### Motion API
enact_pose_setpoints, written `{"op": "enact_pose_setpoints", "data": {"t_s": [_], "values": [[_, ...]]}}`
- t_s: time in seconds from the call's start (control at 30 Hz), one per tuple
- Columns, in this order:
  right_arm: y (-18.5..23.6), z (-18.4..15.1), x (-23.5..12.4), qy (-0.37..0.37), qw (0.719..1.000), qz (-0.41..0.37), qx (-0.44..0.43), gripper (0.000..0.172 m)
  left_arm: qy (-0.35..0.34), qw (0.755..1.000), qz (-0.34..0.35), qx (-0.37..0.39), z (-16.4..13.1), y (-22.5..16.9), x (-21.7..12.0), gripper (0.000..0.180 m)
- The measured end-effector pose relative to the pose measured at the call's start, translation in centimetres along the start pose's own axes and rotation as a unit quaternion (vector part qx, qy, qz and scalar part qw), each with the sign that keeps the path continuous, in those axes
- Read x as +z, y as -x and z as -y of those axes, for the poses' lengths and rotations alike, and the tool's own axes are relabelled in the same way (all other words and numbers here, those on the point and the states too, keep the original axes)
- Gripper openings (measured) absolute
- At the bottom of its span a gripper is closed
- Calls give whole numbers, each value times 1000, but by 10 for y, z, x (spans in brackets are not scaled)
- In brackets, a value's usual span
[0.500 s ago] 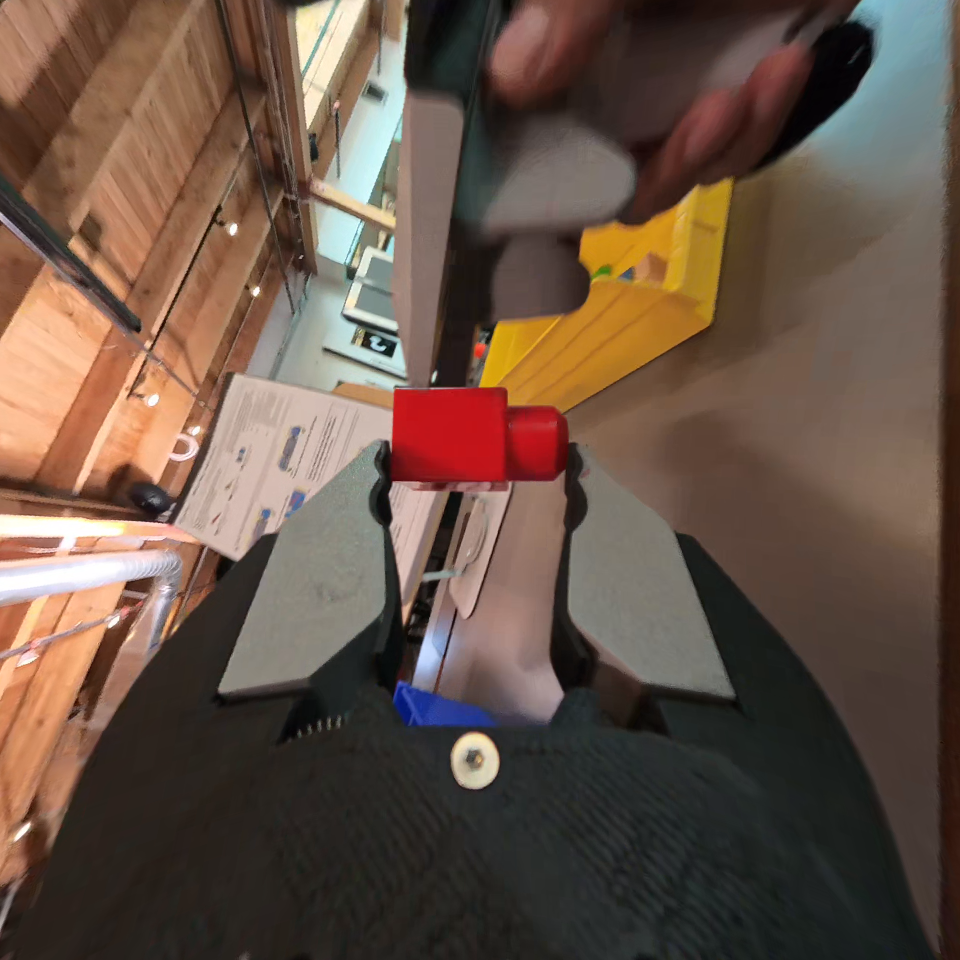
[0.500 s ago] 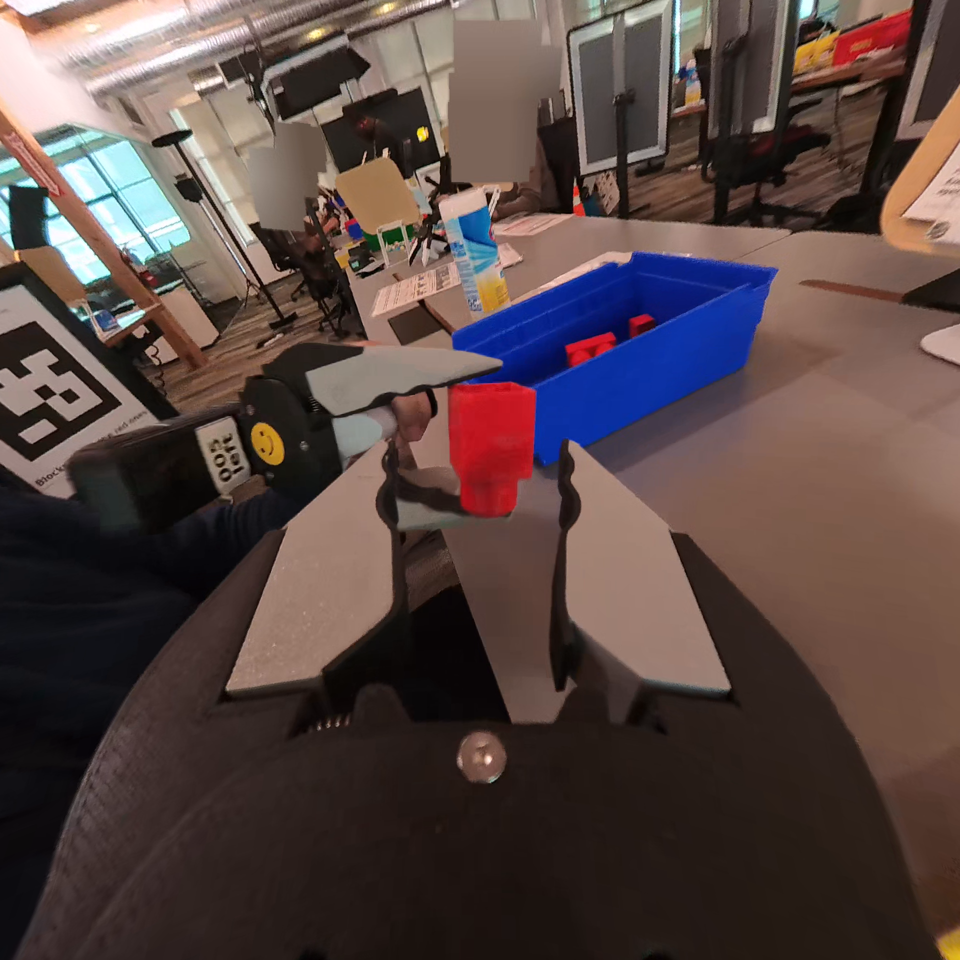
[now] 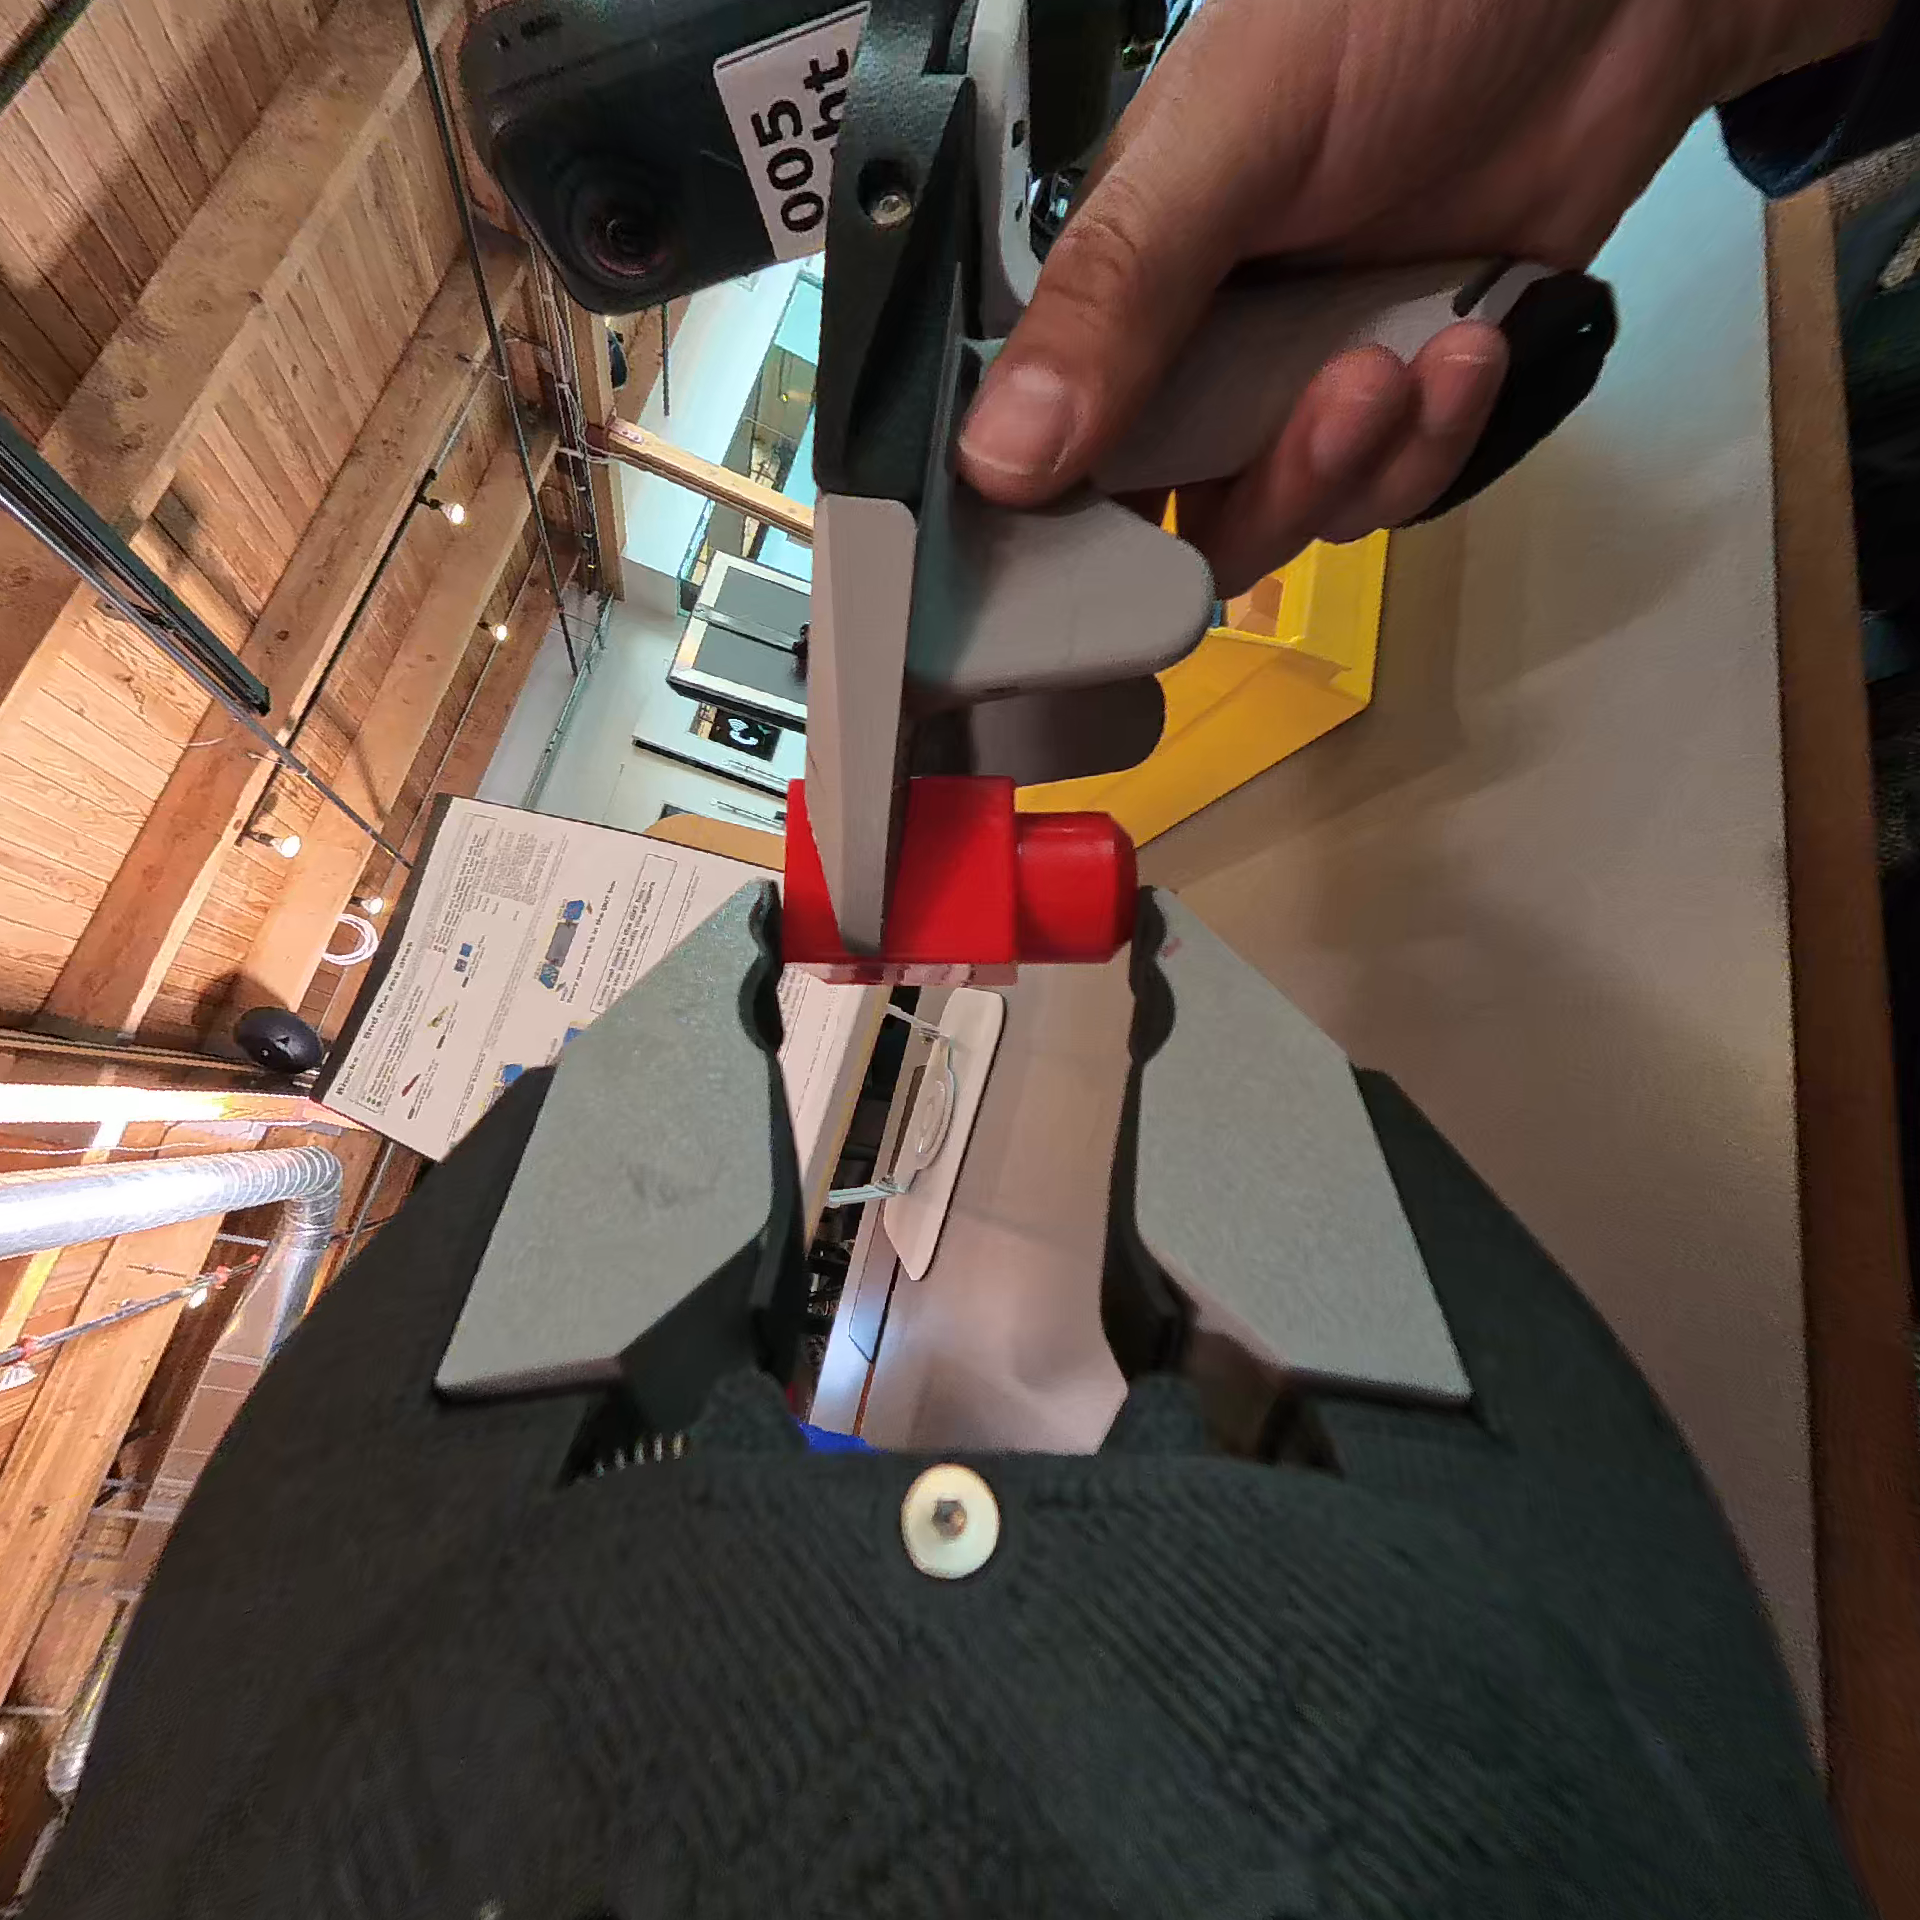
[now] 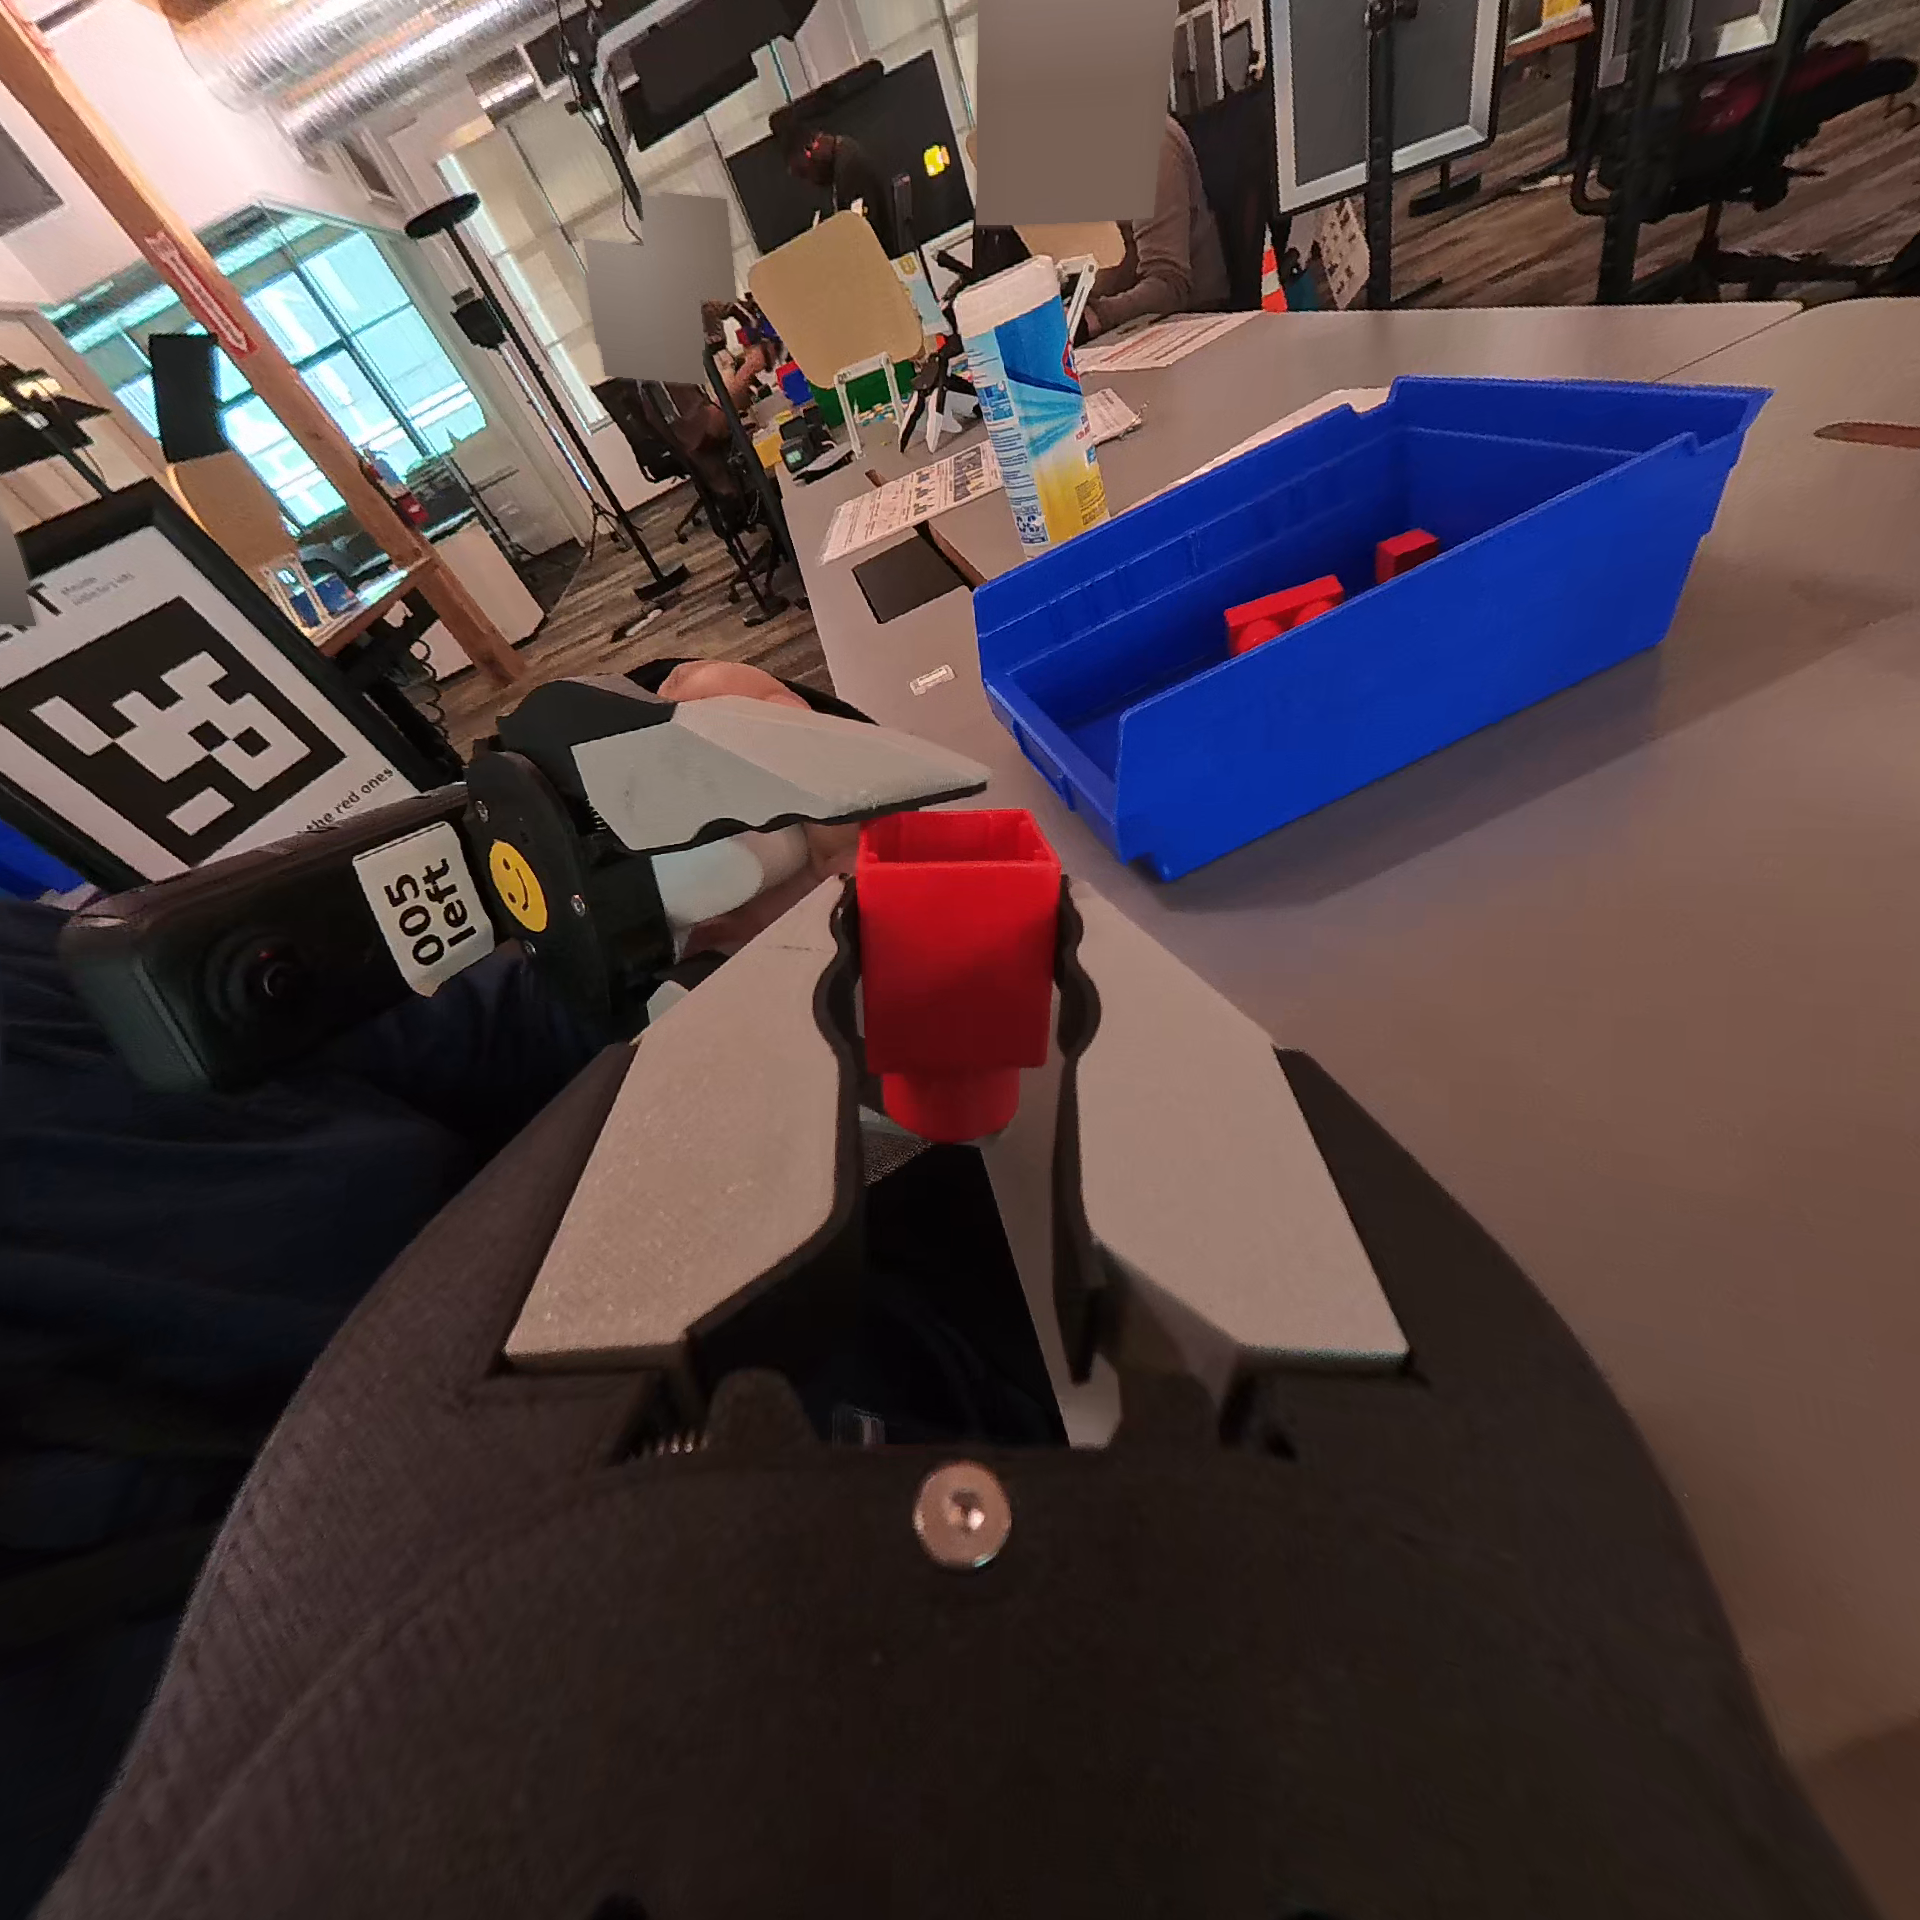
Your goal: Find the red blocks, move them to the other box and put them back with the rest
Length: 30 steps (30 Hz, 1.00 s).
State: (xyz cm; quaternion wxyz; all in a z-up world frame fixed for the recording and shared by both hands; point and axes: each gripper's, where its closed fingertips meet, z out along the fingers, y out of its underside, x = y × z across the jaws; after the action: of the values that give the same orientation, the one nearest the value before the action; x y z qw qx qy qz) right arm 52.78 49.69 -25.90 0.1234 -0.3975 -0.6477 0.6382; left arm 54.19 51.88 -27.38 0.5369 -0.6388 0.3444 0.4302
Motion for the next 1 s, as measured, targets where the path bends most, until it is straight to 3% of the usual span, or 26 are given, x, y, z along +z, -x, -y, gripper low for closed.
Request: {"op": "enact_pose_setpoints", "data": {"t_s": [0.13, 0.17, 0.23, 0.4, 0.63, 0.73, 0.8, 0.83, 0.9, 0.97, 1.0], "values": [[-1, 4, -3, -3, 1000, -16, -19, 34, -3, 1000, 16, -16, -2, 7, 3, 64], [-3, 7, -7, -6, 999, -24, -22, 34, -5, 1000, 14, -26, -3, 9, 4, 58], [-9, 18, -24, -25, 998, -49, -31, 34, -10, 999, 28, -37, -6, 18, 0, 28], [-35, 58, -102, -113, 981, -151, -52, 34, -7, 995, 61, -74, -14, 44, -9, 2], [-45, 79, -168, -178, 955, -227, -68, 33, 18, 997, 47, -64, -34, 48, -16, 0], [-72, 75, -187, -172, 935, -302, -74, 33, 80, 992, 42, -84, -70, 56, -19, 0], [-94, 68, -198, -163, 923, -342, -64, 33, 167, 973, 72, -145, -117, 77, -26, 0], [-106, 65, -204, -159, 915, -366, -60, 33, 223, 951, 75, -200, -147, 82, -32, 0], [-133, 54, -219, -135, 893, -426, -56, 33, 316, 886, 59, -334, -204, 76, -51, 2], [-158, 36, -229, -98, 879, -465, -36, 33, 347, 823, 26, -449, -237, 61, -66, 18], [-164, 32, -232, -93, 877, -471, -29, 33, 353, 804, 27, -478, -249, 60, -74, 24]]}}
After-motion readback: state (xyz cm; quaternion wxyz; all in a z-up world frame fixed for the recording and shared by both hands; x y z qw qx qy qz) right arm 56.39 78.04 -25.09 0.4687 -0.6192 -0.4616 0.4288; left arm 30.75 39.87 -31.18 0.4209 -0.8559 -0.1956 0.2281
